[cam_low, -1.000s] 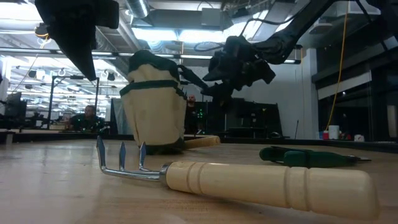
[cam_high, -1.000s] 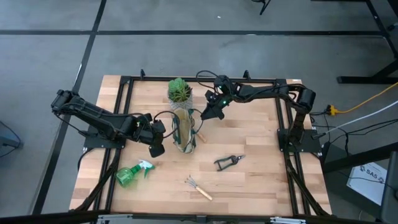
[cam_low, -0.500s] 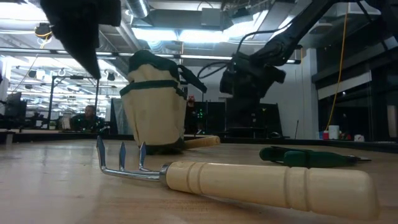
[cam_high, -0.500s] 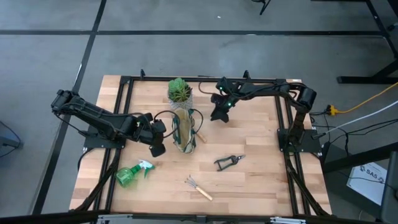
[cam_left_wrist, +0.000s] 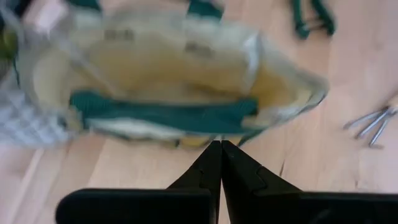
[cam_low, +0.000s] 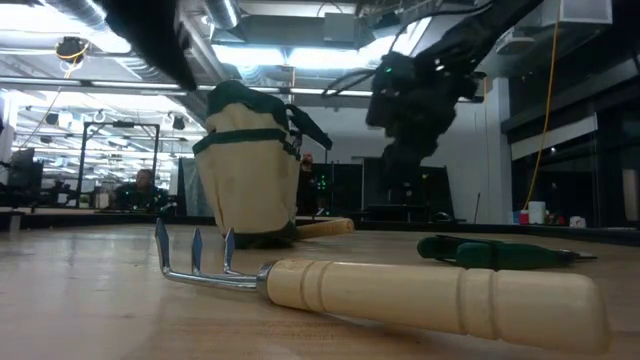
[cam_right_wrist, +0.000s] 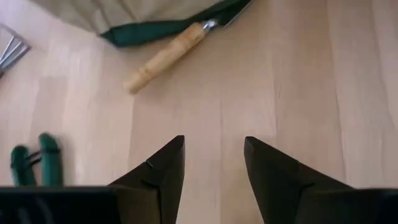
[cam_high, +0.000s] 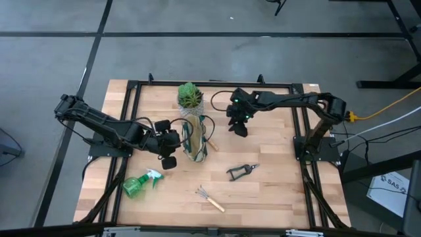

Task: Pick & Place Garden tools in Gardening bag
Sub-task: Prepare the gardening bag, then put the trowel into the gardening bag

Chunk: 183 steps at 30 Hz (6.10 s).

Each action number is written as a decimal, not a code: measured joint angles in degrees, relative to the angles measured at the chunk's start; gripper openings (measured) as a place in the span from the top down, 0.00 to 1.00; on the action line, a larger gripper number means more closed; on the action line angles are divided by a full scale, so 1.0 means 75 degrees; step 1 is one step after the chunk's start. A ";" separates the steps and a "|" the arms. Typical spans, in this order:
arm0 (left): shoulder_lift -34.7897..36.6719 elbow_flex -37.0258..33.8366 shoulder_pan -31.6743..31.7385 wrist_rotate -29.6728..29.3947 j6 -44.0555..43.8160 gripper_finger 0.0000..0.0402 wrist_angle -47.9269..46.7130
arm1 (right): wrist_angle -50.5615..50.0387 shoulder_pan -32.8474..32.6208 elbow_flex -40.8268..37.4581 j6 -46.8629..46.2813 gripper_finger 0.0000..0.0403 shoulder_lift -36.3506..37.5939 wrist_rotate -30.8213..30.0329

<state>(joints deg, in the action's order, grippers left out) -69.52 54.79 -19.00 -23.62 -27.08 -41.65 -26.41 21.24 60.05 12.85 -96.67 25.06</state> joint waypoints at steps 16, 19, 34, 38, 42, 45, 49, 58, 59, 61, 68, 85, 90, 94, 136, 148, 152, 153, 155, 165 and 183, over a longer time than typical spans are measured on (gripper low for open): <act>-0.0445 0.0003 -0.0154 0.0226 0.2119 0.83 0.2182 | 0.3415 -0.0318 -0.3685 -0.1866 0.58 0.2915 -0.0061; -0.0723 0.0003 -0.0137 0.0307 0.2118 0.73 0.2273 | 0.3852 -0.0491 -0.3976 -0.2119 0.58 0.2979 -0.0060; -0.1560 0.0003 -0.0137 0.0896 0.1898 0.51 0.2384 | 0.4504 -0.1151 -0.3984 -0.2344 0.58 0.2974 -0.0243; -0.1799 0.0003 -0.0131 0.0717 0.1908 0.54 0.2387 | 0.4581 -0.1193 -0.3984 -0.2343 0.58 0.2974 -0.0401; -0.1868 0.0003 -0.0131 0.0706 0.1918 0.64 0.2398 | 0.4602 -0.1193 -0.3984 -0.2344 0.58 0.2971 -0.0402; -0.1868 0.0003 -0.0124 0.0675 0.1917 0.77 0.2406 | 0.4599 -0.1193 -0.3984 -0.2344 0.58 0.2971 -0.0399; -0.1836 0.0003 -0.0079 0.0734 0.1925 0.96 0.2376 | 0.4596 -0.1193 -0.3984 -0.2344 0.58 0.2971 -0.0399; -0.1353 0.0003 -0.0050 0.1092 0.2300 0.99 0.1113 | 0.4581 -0.1193 -0.3984 -0.2344 0.58 0.2971 -0.0396; -0.1251 0.0003 -0.0049 0.1085 0.2258 0.99 0.0995 | 0.4581 -0.1193 -0.3984 -0.2344 0.58 0.2971 -0.0396; -0.1044 0.0003 -0.0050 0.1084 0.2251 0.99 0.0826 | 0.4581 -0.1193 -0.3984 -0.2341 0.58 0.2968 -0.0396; -0.0566 0.0003 -0.0051 0.1085 0.1842 0.99 -0.0007 | 0.4581 -0.1193 -0.3984 -0.2336 0.58 0.2968 -0.0394; -0.0714 0.0003 -0.0032 0.1519 0.0614 0.90 -0.0417 | 0.4546 -0.1193 -0.3978 -0.2315 0.58 0.2965 -0.0341; -0.0533 0.0003 -0.0032 0.1497 0.0483 0.79 -0.0420 | 0.4523 -0.1193 -0.3978 -0.2317 0.58 0.2965 -0.0341; -0.0136 0.0003 -0.0032 0.1453 0.0485 0.74 -0.0422 | 0.4523 -0.1193 -0.3978 -0.2315 0.58 0.2965 -0.0341; 0.7076 -0.5249 -0.1454 -0.2444 0.1918 0.76 0.4471 | 0.4479 -0.1196 -0.3978 -0.2254 0.58 0.2965 -0.0335; 0.7073 -0.5249 -0.1454 -0.2444 0.1917 0.76 0.4471 | 0.4487 -0.1198 -0.3978 -0.2254 0.58 0.2965 -0.0335; 0.7073 -0.5249 -0.1454 -0.2444 0.1917 0.76 0.4471 | 0.4427 -0.1261 -0.3978 -0.2145 0.58 0.2965 -0.0335; 0.7073 -0.5249 -0.1454 -0.2444 0.1917 0.76 0.4471 | 0.4500 -0.1301 -0.3978 -0.2096 0.58 0.2965 -0.0335; 0.7073 -0.5249 -0.1454 -0.2443 0.1917 0.76 0.4471 | 0.4723 -0.1391 -0.3978 -0.2088 0.58 0.2965 -0.0335; 0.7073 -0.5247 -0.1454 -0.2441 0.1915 0.76 0.4471 | 0.4068 -0.2479 -0.3171 -0.2138 0.58 0.2937 -0.2412; 0.7073 -0.5246 -0.1454 -0.2441 0.1914 0.76 0.4472 | 0.3189 -0.3482 -0.1288 -0.2414 0.58 0.1123 -0.3870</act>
<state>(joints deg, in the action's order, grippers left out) -16.47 15.44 -29.91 -41.93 -12.73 -8.11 -2.50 -4.87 50.39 -5.25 -88.25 -3.96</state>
